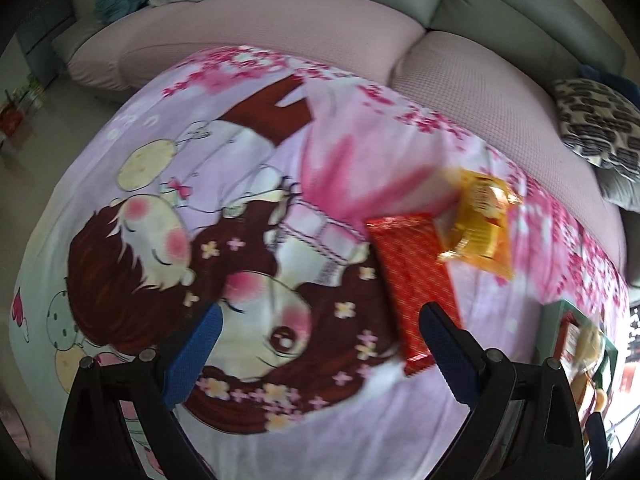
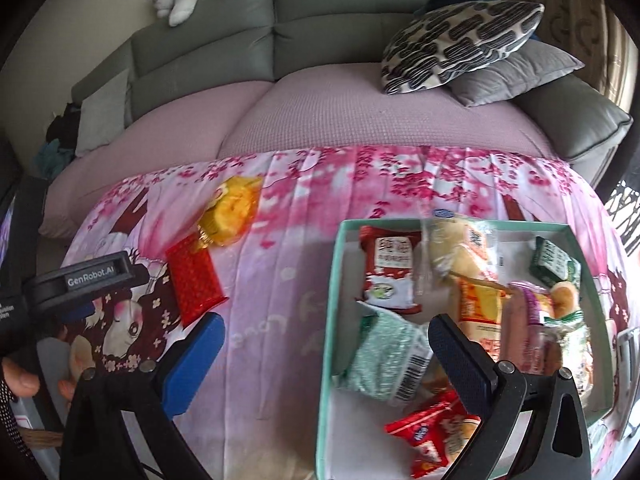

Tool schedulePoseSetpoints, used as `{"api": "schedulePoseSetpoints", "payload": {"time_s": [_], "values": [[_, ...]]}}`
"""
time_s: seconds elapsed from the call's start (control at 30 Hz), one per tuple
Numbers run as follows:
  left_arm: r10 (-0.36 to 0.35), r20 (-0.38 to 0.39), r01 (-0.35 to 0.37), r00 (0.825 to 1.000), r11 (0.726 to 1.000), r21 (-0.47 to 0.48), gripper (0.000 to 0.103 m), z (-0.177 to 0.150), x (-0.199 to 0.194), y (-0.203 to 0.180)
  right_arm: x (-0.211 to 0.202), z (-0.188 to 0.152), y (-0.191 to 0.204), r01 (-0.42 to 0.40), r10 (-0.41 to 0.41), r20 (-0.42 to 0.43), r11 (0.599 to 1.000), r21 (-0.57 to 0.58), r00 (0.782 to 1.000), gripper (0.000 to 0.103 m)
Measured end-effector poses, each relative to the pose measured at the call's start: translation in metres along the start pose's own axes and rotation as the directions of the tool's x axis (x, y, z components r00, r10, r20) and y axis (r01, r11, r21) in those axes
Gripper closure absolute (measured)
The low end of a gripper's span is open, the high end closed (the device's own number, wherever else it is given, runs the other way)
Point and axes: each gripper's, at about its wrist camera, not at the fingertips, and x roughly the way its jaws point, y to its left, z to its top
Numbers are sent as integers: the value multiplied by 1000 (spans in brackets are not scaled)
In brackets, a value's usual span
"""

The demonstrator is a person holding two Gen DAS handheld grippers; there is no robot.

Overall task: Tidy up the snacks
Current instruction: 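Move both tools back over the remaining red and yellow packs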

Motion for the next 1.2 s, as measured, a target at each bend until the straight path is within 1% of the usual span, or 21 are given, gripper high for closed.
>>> {"api": "schedulePoseSetpoints", "payload": {"time_s": [0.17,0.3,0.43,0.53,0.7,0.77,0.97,1.07,1.2], "values": [[7,-6,-8,1000,1000,-21,4,2,7,10,15,0,11,-26,26,-17,1000,-10,1000,0],[-30,-3,30,1000,999,-21,4,4,11,8,18,3,18,-38,39,10,999,-15,999,1],[-54,-1,54,999,999,3,4,6,17,2,24,8,23,-48,48,12,999,-14,999,6],[-75,-20,76,997,997,8,4,8,25,-2,29,12,25,-54,54,8,999,-10,999,9],[-54,-30,56,998,997,45,4,12,32,-12,37,15,30,-76,76,-10,997,-6,997,12],[-51,-32,53,998,997,52,4,15,34,-15,41,16,32,-81,81,-21,997,-6,996,15],[-66,-50,69,997,995,68,4,23,41,-26,55,22,36,-66,65,-68,998,-13,996,16],[-76,-54,81,996,992,92,4,25,44,-36,61,28,36,-64,63,-75,998,-13,995,16],[-68,-50,73,996,990,124,4,27,52,-48,68,34,36,-48,46,-72,998,-33,996,16]]}}
